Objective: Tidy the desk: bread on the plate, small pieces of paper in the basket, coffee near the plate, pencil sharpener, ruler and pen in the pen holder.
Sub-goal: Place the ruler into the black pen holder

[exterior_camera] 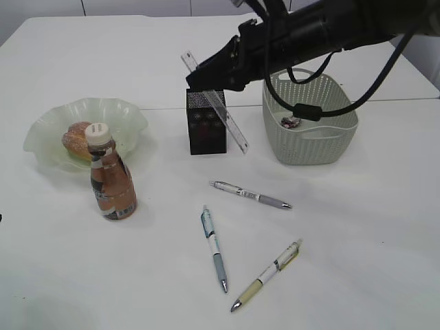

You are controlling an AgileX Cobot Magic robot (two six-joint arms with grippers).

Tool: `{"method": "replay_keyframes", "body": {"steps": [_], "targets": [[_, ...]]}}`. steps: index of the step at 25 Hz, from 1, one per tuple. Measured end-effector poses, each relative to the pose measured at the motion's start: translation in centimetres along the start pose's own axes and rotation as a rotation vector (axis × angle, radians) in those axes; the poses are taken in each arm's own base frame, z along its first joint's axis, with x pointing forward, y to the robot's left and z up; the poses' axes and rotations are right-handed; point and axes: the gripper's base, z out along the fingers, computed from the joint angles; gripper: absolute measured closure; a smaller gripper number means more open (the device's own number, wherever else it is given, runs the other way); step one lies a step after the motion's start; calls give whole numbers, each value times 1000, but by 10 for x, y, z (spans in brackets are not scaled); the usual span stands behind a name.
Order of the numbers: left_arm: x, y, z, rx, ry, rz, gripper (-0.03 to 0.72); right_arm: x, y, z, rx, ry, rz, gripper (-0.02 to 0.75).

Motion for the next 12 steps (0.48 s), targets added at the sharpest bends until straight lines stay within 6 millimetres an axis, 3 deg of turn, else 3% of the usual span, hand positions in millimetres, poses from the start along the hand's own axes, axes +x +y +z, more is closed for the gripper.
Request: {"method": "replay_keyframes", "body": {"steps": [7, 12], "targets": [[6, -2, 0, 17, 68, -7, 410, -17, -20, -8, 102, -329, 5, 470], [11, -2, -1, 25, 125, -6, 410, -6, -41, 6, 167, -394, -24, 470]]}}
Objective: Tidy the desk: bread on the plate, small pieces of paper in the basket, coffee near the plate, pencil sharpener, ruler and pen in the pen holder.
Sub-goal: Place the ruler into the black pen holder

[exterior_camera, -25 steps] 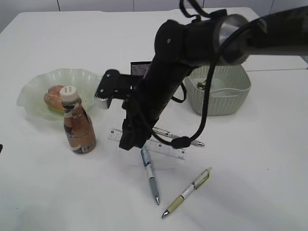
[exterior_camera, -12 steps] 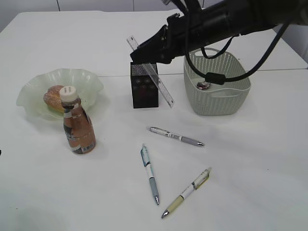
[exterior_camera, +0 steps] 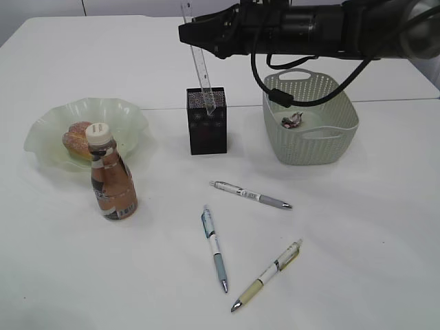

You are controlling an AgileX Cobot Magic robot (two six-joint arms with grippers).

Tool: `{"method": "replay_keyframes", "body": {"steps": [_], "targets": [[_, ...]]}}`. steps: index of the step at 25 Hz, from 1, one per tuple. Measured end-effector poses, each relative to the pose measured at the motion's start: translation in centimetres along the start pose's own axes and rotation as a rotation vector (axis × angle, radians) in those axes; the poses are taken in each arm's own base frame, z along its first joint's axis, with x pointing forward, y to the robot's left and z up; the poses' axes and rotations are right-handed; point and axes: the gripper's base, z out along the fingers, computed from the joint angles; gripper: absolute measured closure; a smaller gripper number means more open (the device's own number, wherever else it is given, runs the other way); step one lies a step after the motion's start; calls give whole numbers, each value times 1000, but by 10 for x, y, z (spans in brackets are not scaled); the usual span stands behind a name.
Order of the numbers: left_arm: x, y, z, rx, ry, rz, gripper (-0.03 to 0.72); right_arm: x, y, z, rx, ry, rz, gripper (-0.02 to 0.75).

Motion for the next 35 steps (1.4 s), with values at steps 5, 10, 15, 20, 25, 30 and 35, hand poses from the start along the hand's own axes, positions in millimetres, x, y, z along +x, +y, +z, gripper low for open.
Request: {"method": "replay_keyframes", "body": {"steps": [5, 10, 15, 20, 25, 30, 35], "targets": [[2, 0, 0, 3, 26, 0, 410, 18, -25, 20, 17, -17, -40, 470], [3, 0, 0, 4, 28, 0, 410, 19, -47, 34, 58, -55, -99, 470], [3, 0, 0, 5, 38, 0, 410, 21, -60, 42, 92, -81, -130, 470], [4, -1, 0, 6, 43, 0, 410, 44, -69, 50, 101, -72, -122, 470], [4, -1, 0, 6, 44, 0, 410, 68, -76, 54, 136, -34, -93, 470], [4, -1, 0, 6, 44, 0, 410, 85, -78, 57, 146, -13, -43, 451], [4, -1, 0, 6, 45, 0, 410, 89, -80, 57, 155, -8, -12, 357]]}}
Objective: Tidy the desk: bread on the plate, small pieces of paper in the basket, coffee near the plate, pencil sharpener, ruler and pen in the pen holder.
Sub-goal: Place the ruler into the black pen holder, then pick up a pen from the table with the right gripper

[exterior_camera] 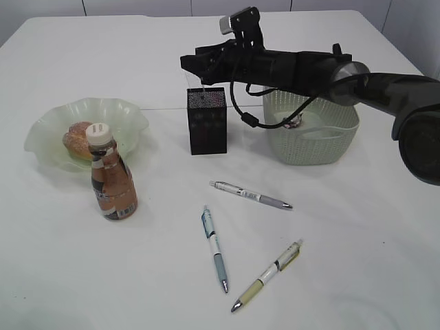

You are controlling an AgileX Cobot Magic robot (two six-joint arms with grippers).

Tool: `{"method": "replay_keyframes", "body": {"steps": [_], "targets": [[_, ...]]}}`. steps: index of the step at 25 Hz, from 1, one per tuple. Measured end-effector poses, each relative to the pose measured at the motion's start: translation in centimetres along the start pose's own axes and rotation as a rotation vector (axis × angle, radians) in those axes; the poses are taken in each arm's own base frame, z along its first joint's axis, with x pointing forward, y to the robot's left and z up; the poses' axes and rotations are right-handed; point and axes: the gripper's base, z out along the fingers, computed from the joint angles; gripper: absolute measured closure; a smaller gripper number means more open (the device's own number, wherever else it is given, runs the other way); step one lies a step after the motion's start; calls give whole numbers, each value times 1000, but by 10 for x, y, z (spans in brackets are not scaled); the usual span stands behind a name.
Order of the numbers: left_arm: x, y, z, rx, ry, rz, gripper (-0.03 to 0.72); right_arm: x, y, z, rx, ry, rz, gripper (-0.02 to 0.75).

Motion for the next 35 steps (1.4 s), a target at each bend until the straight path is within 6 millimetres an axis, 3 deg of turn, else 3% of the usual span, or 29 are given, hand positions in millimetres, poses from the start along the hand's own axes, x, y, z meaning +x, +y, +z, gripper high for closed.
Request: {"method": "replay_keyframes", "body": {"steps": [5, 9, 15, 21, 28, 35], "targets": [[0, 0, 0, 0, 0, 0, 410, -5, -1, 0, 3, -13, 35, 322], [0, 0, 0, 0, 1, 0, 410, -13, -5, -2, 55, 15, 180, 320], [0, 0, 0, 0, 1, 0, 410, -60, 4, -22, 95, 299, 280, 319], [0, 0, 0, 0, -3, 0, 410, -95, 30, -55, 175, 706, 337, 319], [-1, 1, 0, -11, -12, 6, 410, -140, 72, -71, 217, 871, 337, 319], [-2, 1, 0, -16, -25, 8, 410, -138, 101, -61, 270, 952, 367, 319]]}}
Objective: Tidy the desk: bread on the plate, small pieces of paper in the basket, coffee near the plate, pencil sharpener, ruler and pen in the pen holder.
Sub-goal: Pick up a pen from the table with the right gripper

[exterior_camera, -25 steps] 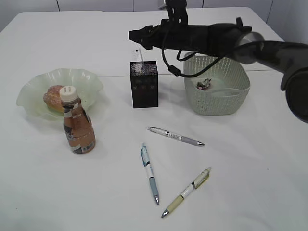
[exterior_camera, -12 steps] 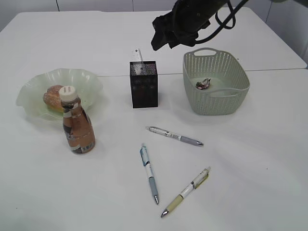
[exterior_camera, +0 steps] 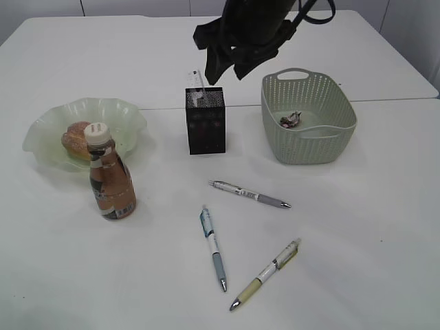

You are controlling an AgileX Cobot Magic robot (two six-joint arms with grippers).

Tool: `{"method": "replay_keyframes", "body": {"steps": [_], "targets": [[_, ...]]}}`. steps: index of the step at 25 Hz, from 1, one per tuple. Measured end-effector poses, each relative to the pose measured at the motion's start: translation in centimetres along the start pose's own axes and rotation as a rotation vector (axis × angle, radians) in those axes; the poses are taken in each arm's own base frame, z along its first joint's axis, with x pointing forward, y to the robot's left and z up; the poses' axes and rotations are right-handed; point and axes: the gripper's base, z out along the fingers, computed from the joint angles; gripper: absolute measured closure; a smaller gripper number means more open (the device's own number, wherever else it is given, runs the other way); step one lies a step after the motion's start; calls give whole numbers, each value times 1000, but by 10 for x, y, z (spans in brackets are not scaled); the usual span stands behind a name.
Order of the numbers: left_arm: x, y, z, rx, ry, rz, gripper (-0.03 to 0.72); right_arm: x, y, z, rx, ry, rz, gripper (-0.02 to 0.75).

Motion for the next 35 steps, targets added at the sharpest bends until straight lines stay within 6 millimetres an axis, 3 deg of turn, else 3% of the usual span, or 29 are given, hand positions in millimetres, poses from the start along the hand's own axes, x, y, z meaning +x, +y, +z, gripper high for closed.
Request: {"method": "replay_keyframes", "body": {"steps": [13, 20, 23, 35], "targets": [[-2, 0, 0, 0, -25, -2, 410, 59, 75, 71, 0, 319, 109, 319], [-3, -1, 0, 6, -35, -7, 411, 75, 73, 112, 41, 409, 223, 322], [-4, -1, 0, 8, -42, -9, 410, 80, 71, 127, 55, 438, 250, 356], [-6, -1, 0, 6, -63, -9, 411, 99, 76, 166, 114, 509, 233, 385]]}}
